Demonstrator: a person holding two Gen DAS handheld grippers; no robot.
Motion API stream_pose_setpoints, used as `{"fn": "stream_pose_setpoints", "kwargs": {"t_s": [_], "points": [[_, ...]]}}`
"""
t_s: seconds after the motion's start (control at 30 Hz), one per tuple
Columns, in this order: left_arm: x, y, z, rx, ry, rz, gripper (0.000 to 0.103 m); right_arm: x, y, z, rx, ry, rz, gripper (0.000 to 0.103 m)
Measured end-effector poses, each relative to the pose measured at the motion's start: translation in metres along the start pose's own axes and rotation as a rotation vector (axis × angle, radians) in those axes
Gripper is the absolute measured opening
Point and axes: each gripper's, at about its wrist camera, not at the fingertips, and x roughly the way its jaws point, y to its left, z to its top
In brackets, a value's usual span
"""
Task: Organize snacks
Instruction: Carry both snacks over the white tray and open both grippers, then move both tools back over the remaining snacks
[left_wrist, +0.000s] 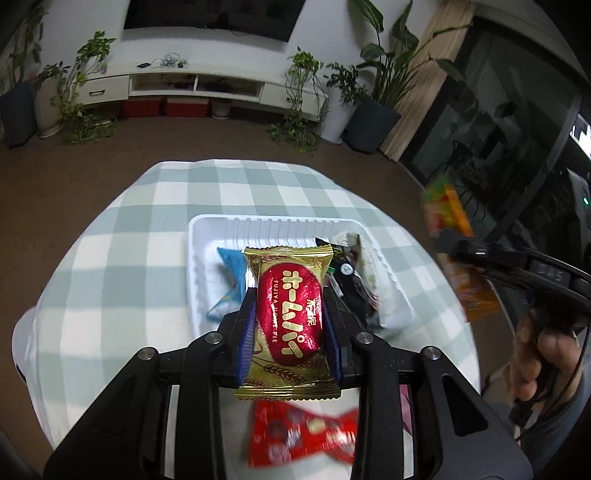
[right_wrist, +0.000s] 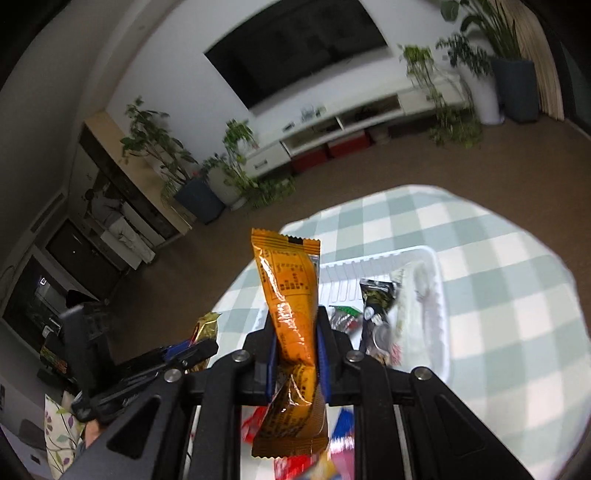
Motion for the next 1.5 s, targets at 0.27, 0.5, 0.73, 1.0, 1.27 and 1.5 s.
{"fn": "stream_pose_setpoints", "kwargs": {"t_s": [0.27, 0.5, 0.73, 1.0, 1.27, 1.5], "points": [[0.077, -0.006, 0.010, 0.046, 0.069, 0.057, 0.030, 0.075, -0.023, -0.005, 0.043, 0.104, -0.062, 0.019], [0.113, -0.011, -0.004, 0.086, 0.106, 0.112, 0.030, 0.106, -0.033, -0.007, 0.027, 0.156, -0.115, 0.020], [0.120, -0.017, -0.008, 0.131, 0.114, 0.153, 0.035, 0.121, -0.035, -0.014, -0.006, 0.180, -0.155, 0.026], [0.118, -0.026, -0.014, 0.159, 0.114, 0.148, 0.053, 0.116, -0.030, -0.012, -0.032, 0.171, -0.155, 0.040], [0.107, -0.023, -0.015, 0.129, 0.107, 0.135, 0.053, 0.105, -0.031, -0.010, -0.020, 0.151, -0.150, 0.045], [0.046, -0.024, -0.006, 0.099, -0.020, 0.116, 0.086, 0.048, -0.022, -0.005, 0.019, 0.035, -0.063, 0.079]]}}
